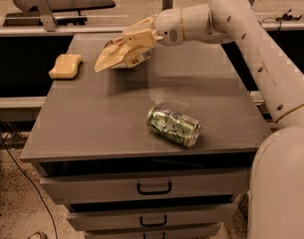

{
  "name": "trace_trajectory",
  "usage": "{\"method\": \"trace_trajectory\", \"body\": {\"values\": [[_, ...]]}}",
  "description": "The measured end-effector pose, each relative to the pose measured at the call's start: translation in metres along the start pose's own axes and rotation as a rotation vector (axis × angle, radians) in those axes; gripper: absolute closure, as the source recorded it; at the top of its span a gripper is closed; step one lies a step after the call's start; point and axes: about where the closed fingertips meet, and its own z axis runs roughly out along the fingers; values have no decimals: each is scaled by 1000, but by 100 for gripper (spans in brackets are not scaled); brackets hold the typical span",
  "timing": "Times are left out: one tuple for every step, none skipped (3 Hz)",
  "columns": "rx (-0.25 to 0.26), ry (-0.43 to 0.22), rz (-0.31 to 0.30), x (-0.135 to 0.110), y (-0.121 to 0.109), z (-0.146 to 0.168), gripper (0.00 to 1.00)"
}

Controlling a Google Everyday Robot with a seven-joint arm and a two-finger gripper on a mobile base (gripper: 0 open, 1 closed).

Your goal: Move brown chip bag near sponge

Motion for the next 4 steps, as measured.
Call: {"method": "trace_trajectory", "body": {"values": [[-45,-31,33,0,17,22,100],[-72,-46,49,1,29,42,100],[-65,-21,55,10,33,51,84],[-58,0,68,18,36,57,61]]}}
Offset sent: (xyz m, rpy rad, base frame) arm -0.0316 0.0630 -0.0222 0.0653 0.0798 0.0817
